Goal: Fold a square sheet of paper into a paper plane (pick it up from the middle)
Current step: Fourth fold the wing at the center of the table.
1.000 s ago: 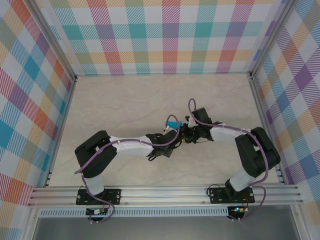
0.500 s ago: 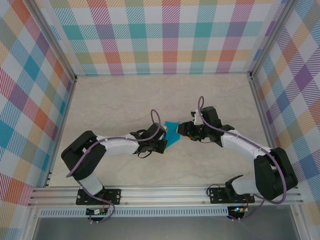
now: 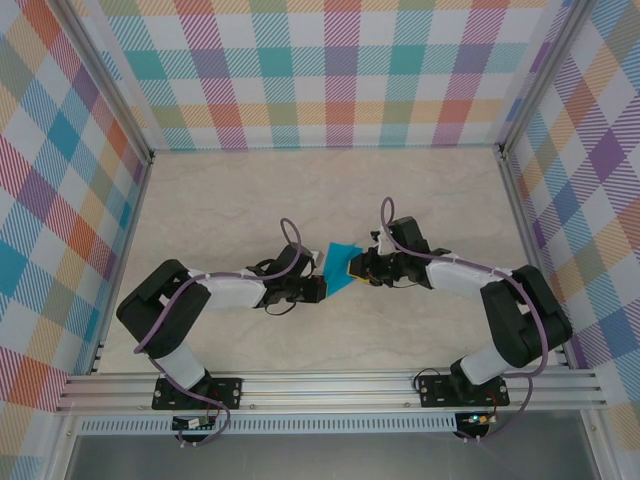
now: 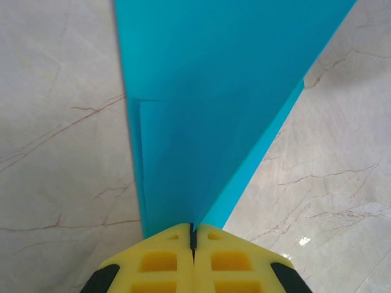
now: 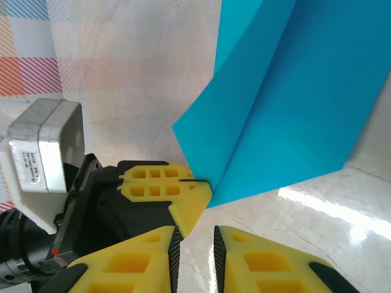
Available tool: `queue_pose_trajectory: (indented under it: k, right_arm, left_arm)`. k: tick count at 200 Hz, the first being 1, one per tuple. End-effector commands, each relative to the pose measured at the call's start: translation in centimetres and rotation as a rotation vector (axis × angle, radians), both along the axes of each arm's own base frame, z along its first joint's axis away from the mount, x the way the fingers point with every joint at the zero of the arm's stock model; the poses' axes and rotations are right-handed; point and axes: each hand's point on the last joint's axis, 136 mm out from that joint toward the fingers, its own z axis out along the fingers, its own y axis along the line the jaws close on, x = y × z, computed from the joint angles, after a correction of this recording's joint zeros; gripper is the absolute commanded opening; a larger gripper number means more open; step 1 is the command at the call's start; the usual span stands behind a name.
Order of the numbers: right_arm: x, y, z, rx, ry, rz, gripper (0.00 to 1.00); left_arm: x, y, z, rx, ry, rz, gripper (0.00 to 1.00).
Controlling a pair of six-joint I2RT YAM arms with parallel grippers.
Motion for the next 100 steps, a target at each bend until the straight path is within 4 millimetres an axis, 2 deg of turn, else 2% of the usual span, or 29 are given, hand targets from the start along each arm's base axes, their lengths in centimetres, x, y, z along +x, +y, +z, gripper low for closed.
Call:
queue_pose_trajectory:
  k: [1,48,100]
  right_arm:
    - [0.9,2.0,1.4,0.062,-0.037,0.039,0.24]
    - [1.4,4.0,0.9,0.071,-0.025,0.069,0.23]
    - [2.3,4.7,0.0,0.077,-0.002,0.057,0.22]
  left_arm:
    - [0.3,-0.3,1.5,-0.083,0.003,0.011,0.03]
    - [0.4,-0.5,1.6,-0.148,0.043,0.003,0.04]
    - [0.6,-0.5,1.1,-0.166,0.074,0.000,0.04]
